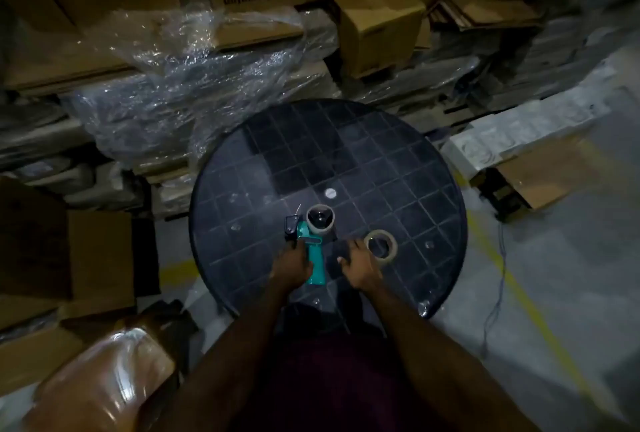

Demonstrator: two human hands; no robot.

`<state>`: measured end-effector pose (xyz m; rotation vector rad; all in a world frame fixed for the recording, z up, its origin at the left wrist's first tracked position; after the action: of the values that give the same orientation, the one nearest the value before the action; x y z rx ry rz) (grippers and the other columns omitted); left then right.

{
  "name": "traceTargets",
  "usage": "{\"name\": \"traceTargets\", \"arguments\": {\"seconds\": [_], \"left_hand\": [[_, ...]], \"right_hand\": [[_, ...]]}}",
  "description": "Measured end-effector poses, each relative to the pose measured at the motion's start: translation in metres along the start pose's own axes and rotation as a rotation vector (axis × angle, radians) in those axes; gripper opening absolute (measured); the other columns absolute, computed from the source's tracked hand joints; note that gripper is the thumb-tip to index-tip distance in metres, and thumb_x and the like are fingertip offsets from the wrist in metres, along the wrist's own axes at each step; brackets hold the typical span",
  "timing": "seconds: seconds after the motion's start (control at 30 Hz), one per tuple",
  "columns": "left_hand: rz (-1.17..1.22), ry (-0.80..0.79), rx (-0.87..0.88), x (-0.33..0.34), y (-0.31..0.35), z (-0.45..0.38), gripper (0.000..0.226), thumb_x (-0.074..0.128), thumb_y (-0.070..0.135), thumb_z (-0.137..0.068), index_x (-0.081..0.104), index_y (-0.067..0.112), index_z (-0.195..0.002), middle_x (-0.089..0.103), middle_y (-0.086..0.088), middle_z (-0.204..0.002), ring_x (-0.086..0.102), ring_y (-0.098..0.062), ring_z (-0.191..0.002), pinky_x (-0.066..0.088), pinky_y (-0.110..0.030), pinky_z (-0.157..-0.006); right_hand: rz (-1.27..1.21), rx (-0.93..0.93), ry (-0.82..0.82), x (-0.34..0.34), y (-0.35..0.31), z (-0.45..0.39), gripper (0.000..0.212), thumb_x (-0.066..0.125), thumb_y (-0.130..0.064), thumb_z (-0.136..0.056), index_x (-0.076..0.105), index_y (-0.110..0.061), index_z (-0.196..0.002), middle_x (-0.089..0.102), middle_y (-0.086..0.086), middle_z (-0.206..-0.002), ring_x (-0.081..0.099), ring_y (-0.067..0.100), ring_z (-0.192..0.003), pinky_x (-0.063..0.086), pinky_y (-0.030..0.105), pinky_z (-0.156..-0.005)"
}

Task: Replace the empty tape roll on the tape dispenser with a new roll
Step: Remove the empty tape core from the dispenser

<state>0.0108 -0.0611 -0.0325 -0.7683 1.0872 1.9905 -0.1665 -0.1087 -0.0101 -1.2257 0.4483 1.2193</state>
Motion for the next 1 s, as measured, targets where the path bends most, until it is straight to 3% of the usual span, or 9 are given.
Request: {"name": "traceTargets", "arguments": {"seconds": [0.23,0.33,0.57,0.77,0.9,1.0], "left_hand": [[0.108,-0.059,-0.082,-0.013,-0.013,0.013,0.057,0.065,0.028,-0.089,0.049,0.01,-0.141,0.052,-0.023,-0.134,0.053,-0.04,-0.124,0.046,-0.048,-0.105],[0.192,-0.061,-0.12,-0.014,-0.016,0.01,0.051,0.063,0.028,-0.091,0.054,0.01,-0.138,0.058,-0.022,-0.133,0.057,-0.039,-0.123,0.048,-0.046,-0.103],[0.343,-0.064,-0.124,-0.012,-0.004,0.001,0.03,0.063,0.017,-0.091,0.064,0.005,-0.119,0.07,-0.018,-0.119,0.065,-0.034,-0.112,0.044,-0.028,-0.086],[0.369,-0.103,-0.193,0.004,-0.012,-0.009,0.039,0.065,0.024,-0.085,0.063,0.006,-0.119,0.072,-0.018,-0.115,0.069,-0.034,-0.107,0.056,-0.039,-0.088],[0.382,-0.119,-0.254,0.013,-0.015,-0.016,0.048,0.067,0.028,-0.085,0.058,0.007,-0.127,0.069,-0.02,-0.118,0.066,-0.038,-0.109,0.052,-0.037,-0.087],[0.35,-0.173,-0.244,0.02,-0.017,-0.027,0.039,0.068,0.03,-0.081,0.065,0.008,-0.113,0.071,-0.016,-0.111,0.069,-0.034,-0.103,0.055,-0.037,-0.084]], "right_hand": [[-0.042,0.091,-0.184,0.023,0.011,0.004,0.053,0.06,-0.034,-0.094,0.05,-0.008,-0.139,0.057,0.017,-0.139,0.054,0.035,-0.127,0.045,0.042,-0.105],[-0.084,0.063,-0.243,0.024,-0.003,0.004,0.05,0.061,-0.025,-0.095,0.052,-0.006,-0.14,0.057,0.017,-0.141,0.054,0.034,-0.129,0.044,0.038,-0.106],[-0.279,0.126,-0.242,0.039,-0.013,-0.006,0.036,0.061,-0.015,-0.094,0.061,-0.009,-0.13,0.067,0.016,-0.127,0.062,0.032,-0.119,0.044,0.026,-0.09],[-0.433,0.213,-0.336,0.07,-0.013,-0.007,0.041,0.054,-0.003,-0.096,0.054,-0.007,-0.137,0.061,0.016,-0.132,0.059,0.026,-0.115,0.044,0.023,-0.087],[-0.584,0.277,-0.31,0.095,-0.013,-0.005,0.045,0.047,0.013,-0.093,0.052,-0.002,-0.135,0.06,0.009,-0.124,0.057,0.025,-0.112,0.048,0.009,-0.073],[-0.587,0.312,-0.301,0.101,-0.02,-0.002,0.039,0.049,0.008,-0.096,0.054,-0.001,-0.134,0.057,0.003,-0.113,0.056,0.024,-0.105,0.044,0.012,-0.071]]}}
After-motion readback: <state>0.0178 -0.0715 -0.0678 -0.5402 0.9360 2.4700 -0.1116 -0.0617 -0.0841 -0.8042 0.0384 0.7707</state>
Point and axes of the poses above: each hand's wrist, its own z-axis away from the middle knuckle, its own x-axis out of the palm, y = z × x, the point moved 7 cm from there along -z, towards the middle knuckle
